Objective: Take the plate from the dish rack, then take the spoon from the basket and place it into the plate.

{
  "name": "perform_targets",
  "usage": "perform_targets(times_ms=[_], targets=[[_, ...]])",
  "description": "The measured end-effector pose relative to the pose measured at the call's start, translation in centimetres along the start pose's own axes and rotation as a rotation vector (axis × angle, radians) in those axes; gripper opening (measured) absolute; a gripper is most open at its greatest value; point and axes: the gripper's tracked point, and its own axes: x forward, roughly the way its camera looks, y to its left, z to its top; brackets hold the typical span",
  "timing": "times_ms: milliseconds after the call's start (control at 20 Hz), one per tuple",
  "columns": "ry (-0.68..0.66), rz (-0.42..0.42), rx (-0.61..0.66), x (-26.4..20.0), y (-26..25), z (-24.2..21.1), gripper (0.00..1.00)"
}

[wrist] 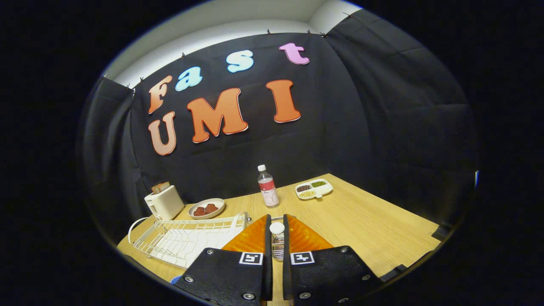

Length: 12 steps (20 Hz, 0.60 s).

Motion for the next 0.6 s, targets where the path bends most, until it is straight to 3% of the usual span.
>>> perform_targets(times_ms=[300, 600], targets=[[-0.018, 0.159, -0.018, -5.7, 3.6, 1.4, 0.09], [-0.001, 0.334, -0.050, -9.8, 8.0, -0.2, 0.09]])
